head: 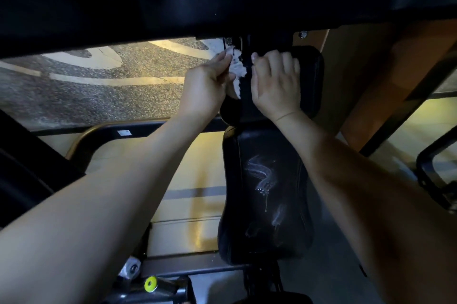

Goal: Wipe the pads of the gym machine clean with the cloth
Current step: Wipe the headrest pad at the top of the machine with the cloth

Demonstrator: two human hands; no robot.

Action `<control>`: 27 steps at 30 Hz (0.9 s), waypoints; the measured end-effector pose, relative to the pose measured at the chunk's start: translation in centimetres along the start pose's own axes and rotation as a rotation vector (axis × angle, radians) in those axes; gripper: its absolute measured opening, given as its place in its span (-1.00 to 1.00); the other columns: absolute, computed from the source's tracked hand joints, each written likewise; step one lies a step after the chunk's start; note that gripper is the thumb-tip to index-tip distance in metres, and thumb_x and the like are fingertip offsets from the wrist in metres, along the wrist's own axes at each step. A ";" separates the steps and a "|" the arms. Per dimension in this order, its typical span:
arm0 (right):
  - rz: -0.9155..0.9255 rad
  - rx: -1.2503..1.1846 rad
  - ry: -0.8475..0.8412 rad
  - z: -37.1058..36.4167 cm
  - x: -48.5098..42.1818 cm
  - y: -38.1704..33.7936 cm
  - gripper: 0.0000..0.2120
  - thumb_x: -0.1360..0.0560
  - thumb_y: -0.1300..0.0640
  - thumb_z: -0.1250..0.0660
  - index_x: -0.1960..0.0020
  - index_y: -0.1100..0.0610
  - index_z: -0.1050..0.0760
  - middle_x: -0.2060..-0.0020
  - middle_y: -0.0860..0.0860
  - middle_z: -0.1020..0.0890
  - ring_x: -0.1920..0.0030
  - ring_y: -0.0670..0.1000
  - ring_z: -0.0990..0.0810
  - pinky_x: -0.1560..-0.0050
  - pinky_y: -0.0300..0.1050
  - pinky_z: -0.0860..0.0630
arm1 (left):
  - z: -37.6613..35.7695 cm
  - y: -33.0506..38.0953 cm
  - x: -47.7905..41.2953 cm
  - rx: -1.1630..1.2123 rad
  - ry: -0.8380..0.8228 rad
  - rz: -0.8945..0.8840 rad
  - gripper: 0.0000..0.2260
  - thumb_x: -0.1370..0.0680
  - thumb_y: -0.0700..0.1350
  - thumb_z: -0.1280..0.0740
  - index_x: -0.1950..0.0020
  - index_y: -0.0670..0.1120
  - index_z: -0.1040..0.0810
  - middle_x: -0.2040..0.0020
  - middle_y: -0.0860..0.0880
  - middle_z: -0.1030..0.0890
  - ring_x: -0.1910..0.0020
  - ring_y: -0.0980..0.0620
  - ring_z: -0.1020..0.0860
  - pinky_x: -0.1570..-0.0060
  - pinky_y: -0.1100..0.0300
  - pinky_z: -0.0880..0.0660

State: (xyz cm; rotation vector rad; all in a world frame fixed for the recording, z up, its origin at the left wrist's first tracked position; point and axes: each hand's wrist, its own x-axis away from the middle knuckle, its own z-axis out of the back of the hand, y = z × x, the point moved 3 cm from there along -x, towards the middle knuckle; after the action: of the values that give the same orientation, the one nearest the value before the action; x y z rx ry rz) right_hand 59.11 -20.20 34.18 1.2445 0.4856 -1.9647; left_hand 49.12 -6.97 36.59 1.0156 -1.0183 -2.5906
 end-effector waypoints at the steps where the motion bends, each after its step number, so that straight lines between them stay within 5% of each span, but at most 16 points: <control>1: -0.017 -0.016 -0.033 0.2 0.1 -0.1 -0.80 -0.63 0.16 -0.20 -0.07 0.21 -0.57 0.10 0.16 -0.57 0.12 0.23 -0.51 0.13 0.10 -0.39 | 0.5 0.4 -0.2 0.001 -0.004 -0.007 -0.63 -0.58 -0.23 -0.38 -0.39 -0.19 -0.53 -0.42 -0.13 -0.50 -0.39 0.06 -0.47 -0.41 0.20 -0.37; 7: -0.150 -0.250 -0.285 2.6 0.0 -0.3 -0.69 -0.50 0.16 -0.09 -0.06 0.28 -0.52 0.02 0.20 -0.52 0.00 0.25 -0.48 -0.01 0.17 -0.46 | 0.0 4.5 -0.7 -0.102 -0.199 -0.330 -0.55 -0.58 -0.25 -0.37 -0.48 -0.17 -0.45 -0.41 -0.12 -0.51 -0.40 0.07 -0.43 -0.39 0.39 -0.28; 10: -0.300 -0.518 -0.368 4.7 0.3 1.0 -0.79 -0.56 0.26 -0.10 0.03 0.29 -0.50 0.03 0.14 -0.53 0.00 0.09 -0.50 -0.04 -0.02 -0.47 | -1.0 6.4 -0.8 -0.135 -0.216 -0.499 -0.74 -0.56 -0.30 -0.34 -0.22 -0.16 -0.64 -0.02 -0.05 -0.69 -0.02 0.00 -0.64 -0.01 0.24 -0.51; 13: -0.531 -0.692 -0.401 6.8 1.2 3.2 -0.79 -0.61 0.21 -0.18 0.18 0.14 -0.47 0.14 -0.02 -0.53 0.14 -0.13 -0.52 0.13 -0.25 -0.42 | -2.9 8.3 -1.0 -0.183 -0.227 -0.528 -0.87 -0.54 -0.30 -0.31 0.07 -0.21 -0.66 0.28 -0.04 -0.63 0.30 -0.01 -0.58 0.31 0.28 -0.40; 16: -0.717 -0.777 -0.299 7.9 2.6 5.4 -0.79 -0.63 0.11 -0.24 0.15 -0.09 -0.51 0.22 -0.10 -0.58 0.18 -0.18 -0.58 0.12 -0.16 -0.52 | -5.5 10.2 -1.6 -0.162 -0.190 -0.365 -0.79 -0.56 -0.21 -0.26 0.19 -0.23 -0.64 0.33 -0.11 -0.65 0.37 0.00 -0.59 0.36 0.13 -0.48; 20: -0.846 -1.022 -0.263 8.4 3.9 7.9 -0.56 -0.63 0.17 -0.27 -0.43 -0.21 -0.41 -0.18 0.02 -0.60 -0.10 -0.09 -0.64 -0.18 -0.07 -0.61 | -9.0 11.4 -2.3 -0.058 -0.322 -0.030 -0.81 -0.57 -0.17 -0.32 0.17 -0.12 -0.70 0.33 0.00 -0.66 0.36 0.12 -0.62 0.37 0.25 -0.55; 22: -0.833 -0.936 -0.294 8.5 3.9 8.8 -0.60 -0.61 0.01 -0.31 -0.44 -0.04 -0.47 -0.24 0.04 -0.59 -0.18 -0.04 -0.61 -0.25 0.00 -0.59 | -10.2 11.3 -2.0 0.096 -0.442 0.116 -0.84 -0.58 -0.15 -0.35 0.12 -0.06 -0.72 0.31 0.03 -0.68 0.34 0.14 -0.63 0.34 0.28 -0.56; 24: -0.836 -0.871 -0.336 8.8 4.4 9.8 -0.57 -0.57 -0.12 -0.36 -0.37 0.05 -0.52 -0.13 -0.07 -0.63 -0.15 -0.19 -0.59 -0.25 -0.16 -0.54 | -10.6 11.3 -1.7 0.271 -0.559 0.232 -0.77 -0.57 -0.25 -0.32 0.20 -0.07 -0.71 0.33 -0.01 -0.67 0.28 0.08 -0.63 0.28 0.25 -0.55; 27: -0.775 -0.848 -0.358 9.1 5.0 10.5 -0.73 -0.59 0.02 -0.41 -0.23 0.10 -0.59 0.03 -0.26 -0.52 0.02 -0.41 -0.50 -0.01 -0.42 -0.42 | -10.4 11.4 -1.9 0.568 -0.722 0.342 -0.78 -0.57 -0.39 -0.24 0.11 -0.25 -0.67 0.17 -0.20 -0.66 0.14 -0.12 -0.63 0.09 0.11 -0.60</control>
State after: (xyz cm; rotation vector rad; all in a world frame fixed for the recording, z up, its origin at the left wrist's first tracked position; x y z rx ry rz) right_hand 60.32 -34.93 34.64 0.1449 1.5668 -2.1051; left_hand 56.46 -20.37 39.52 -0.1024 -1.9559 -2.4316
